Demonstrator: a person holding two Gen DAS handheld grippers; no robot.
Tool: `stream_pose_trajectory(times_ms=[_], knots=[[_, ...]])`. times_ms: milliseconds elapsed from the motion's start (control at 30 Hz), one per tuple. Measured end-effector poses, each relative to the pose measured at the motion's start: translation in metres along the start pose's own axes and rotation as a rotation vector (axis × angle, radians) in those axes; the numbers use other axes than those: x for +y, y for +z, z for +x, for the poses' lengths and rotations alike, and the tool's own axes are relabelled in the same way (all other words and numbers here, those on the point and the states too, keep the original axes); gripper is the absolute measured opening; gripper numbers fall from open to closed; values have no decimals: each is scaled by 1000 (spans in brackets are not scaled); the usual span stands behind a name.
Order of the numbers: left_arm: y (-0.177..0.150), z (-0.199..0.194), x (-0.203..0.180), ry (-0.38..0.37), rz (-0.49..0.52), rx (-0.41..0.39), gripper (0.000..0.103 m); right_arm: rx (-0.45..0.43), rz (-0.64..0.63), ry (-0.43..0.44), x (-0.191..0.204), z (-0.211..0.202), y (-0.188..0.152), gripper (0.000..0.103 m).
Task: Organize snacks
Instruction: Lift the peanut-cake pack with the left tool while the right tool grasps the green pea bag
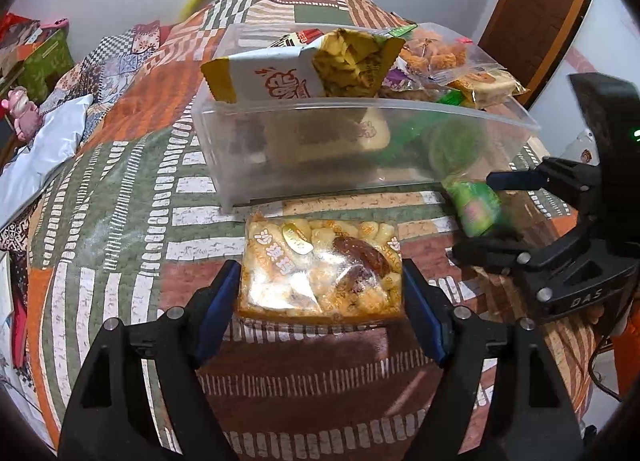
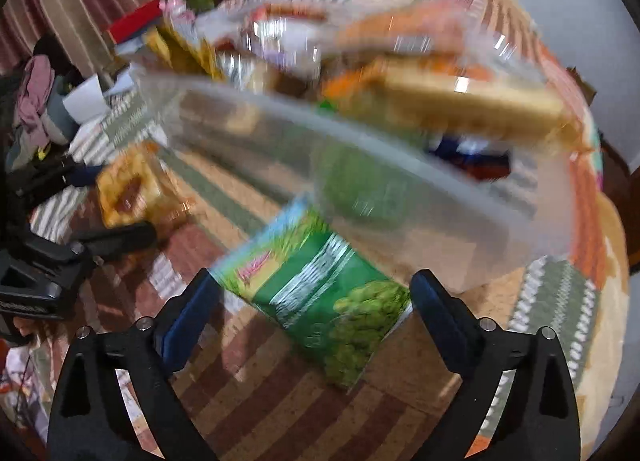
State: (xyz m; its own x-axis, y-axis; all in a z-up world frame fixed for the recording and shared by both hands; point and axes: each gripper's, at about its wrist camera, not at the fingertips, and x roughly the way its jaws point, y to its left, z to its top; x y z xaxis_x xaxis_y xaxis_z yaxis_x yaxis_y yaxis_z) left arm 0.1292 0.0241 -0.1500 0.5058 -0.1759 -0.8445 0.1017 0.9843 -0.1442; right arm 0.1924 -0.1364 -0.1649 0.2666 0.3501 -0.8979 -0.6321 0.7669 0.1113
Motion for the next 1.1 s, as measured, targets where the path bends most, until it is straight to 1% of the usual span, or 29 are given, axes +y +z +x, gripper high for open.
stream_pose_trajectory(times_ms=[67,167,233,300,367,400,433,467,533,667,733,900,1100], knots=[[0,2,1,-2,-2,6,80,-15,-14,-17,3,-1,-1,97],[0,7,3,-7,-15,21,82,-34,2,-22,5,-6,-5,87],[1,10,3,-5,-20,29,82,-48,27,-24,2,-10,-7,71],[3,13,0,9,-11,33,82,-58,50,-19,-4,-13,-7,63],[2,14,-5,28,10,24,82,-72,68,-35,-5,-15,-8,47],[3,14,-6,34,19,16,79,-77,72,-47,-6,-16,-8,33],[2,12,-8,39,26,8,77,-84,80,-42,-7,-19,-9,27],[2,10,-9,37,33,-2,76,-91,89,-35,-8,-21,-10,24],[1,7,-11,36,34,-14,75,-107,100,-29,-7,-24,-12,20],[0,-6,-17,55,52,-60,75,-142,103,-27,-4,-31,-16,18],[0,-15,-22,60,63,-85,74,-158,103,-12,-2,-36,-20,16],[0,-33,-29,59,78,-134,74,-204,106,-1,3,-52,-29,15],[7,-50,-34,46,70,-180,74,-275,123,-3,6,-71,-33,14]])
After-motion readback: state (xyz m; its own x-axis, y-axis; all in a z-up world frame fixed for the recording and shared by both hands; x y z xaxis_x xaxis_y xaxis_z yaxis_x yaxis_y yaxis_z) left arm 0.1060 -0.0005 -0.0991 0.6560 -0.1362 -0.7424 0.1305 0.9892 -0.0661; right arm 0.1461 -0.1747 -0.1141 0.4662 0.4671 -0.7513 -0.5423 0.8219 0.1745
